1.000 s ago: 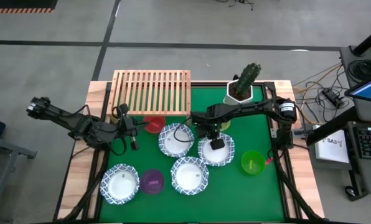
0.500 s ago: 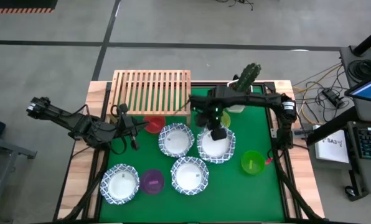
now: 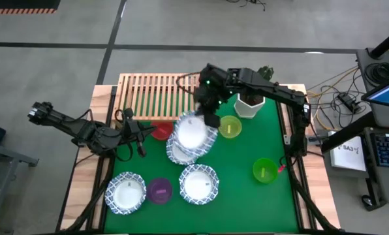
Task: Place and stack plates onto a shelf
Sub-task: Put the top right white and blue plate on the shelf
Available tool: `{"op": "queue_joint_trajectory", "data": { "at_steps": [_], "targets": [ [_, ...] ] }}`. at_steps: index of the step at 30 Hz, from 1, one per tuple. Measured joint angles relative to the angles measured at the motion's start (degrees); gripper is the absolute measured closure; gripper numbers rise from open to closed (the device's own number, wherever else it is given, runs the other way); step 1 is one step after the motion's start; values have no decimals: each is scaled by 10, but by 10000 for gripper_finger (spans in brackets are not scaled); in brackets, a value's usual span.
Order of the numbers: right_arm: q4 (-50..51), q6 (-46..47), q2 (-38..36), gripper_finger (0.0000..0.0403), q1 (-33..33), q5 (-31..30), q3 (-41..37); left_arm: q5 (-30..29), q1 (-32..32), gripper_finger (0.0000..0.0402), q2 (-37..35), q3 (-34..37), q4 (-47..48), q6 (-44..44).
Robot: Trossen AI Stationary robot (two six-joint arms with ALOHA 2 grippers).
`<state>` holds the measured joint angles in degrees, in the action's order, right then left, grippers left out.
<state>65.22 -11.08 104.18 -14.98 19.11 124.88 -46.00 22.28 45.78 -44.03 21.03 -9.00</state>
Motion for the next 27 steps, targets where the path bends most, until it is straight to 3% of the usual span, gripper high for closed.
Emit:
{"op": "queue_joint_trajectory", "data": {
  "at_steps": [5,12,21,27],
  "targets": [
    [-67,80,0,394,-25,-98,4,0,0,402,-2,0,0,9],
    [-109,166,20,394,-108,-101,4,0,0,402,-28,0,7,19],
    [-187,232,103,394,-189,0,4,0,0,402,-35,0,31,8],
    [-195,230,133,394,-194,15,3,1,0,402,-34,0,38,-2]
  ]
}}
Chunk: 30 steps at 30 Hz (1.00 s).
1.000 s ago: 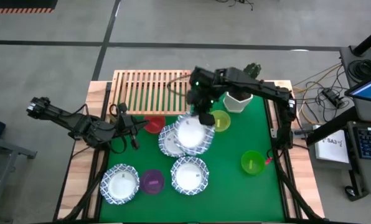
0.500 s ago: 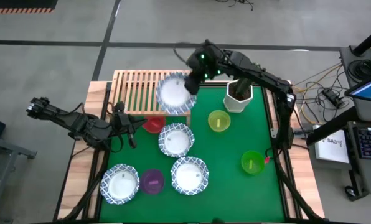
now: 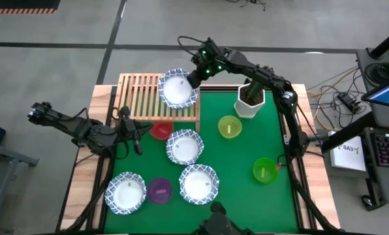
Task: Place and stack plates onto a shelf
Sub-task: Put the top right white and blue plate on the shelf, then put the orange bowl on the shelf
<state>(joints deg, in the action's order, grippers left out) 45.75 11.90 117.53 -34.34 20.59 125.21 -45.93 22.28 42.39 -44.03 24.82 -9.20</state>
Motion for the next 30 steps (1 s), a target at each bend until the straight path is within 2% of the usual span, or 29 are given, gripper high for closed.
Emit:
{"op": "queue_joint_trajectory", "data": {
  "at_steps": [6,15,19,25,30],
  "targets": [
    [-14,-7,2,377,2,-1,0,0,0,402,0,0,2,1],
    [-37,1,0,280,2,-11,0,0,0,402,0,0,2,-4],
    [-42,-5,-9,250,0,-11,0,0,0,402,0,5,2,-19],
    [-29,-70,-55,239,-5,-12,0,5,0,402,0,35,2,-90],
    [13,-143,-104,248,19,15,-4,61,0,402,10,67,-9,-167]
  ]
}}
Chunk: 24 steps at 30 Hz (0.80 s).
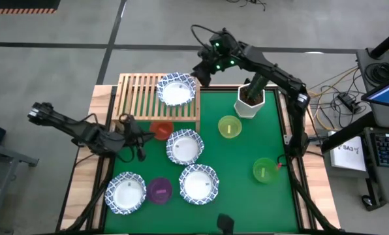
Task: Place and stack plates onto a shelf
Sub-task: Put the orange bowl on the shelf
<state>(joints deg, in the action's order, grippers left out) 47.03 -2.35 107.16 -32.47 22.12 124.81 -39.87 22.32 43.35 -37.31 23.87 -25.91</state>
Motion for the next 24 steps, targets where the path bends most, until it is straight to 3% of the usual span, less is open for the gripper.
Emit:
{"op": "queue_joint_trajectory", "data": {
  "at_steps": [6,12,24],
  "targets": [
    [24,-91,-53,266,61,24,-49,21,0,402,48,18,-78,-25],
    [5,-126,-112,267,119,43,-158,52,1,402,106,-6,-77,-42],
    [-188,-87,-267,266,160,38,-428,65,1,402,179,-42,-17,-42]
  ]
}}
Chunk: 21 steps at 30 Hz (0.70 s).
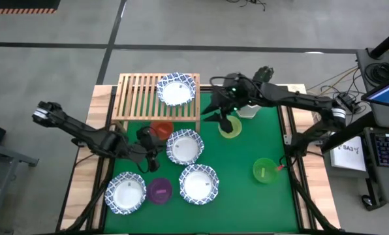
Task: Place and stack plates onto a shelf
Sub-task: Put the orange bowl on the shelf
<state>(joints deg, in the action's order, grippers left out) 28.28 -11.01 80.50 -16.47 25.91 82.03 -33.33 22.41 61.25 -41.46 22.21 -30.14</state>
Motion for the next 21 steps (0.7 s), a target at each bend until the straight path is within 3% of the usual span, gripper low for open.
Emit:
{"op": "queue_joint_trajectory", "data": {
  "at_steps": [14,17,21],
  "targets": [
    [-181,5,-116,266,2,0,-223,21,0,401,30,0,14,-13],
    [-227,5,-125,266,3,0,-267,52,-4,392,39,-7,36,2],
    [-282,12,-133,266,3,0,-301,39,-5,370,62,-13,50,36]
  ]
}}
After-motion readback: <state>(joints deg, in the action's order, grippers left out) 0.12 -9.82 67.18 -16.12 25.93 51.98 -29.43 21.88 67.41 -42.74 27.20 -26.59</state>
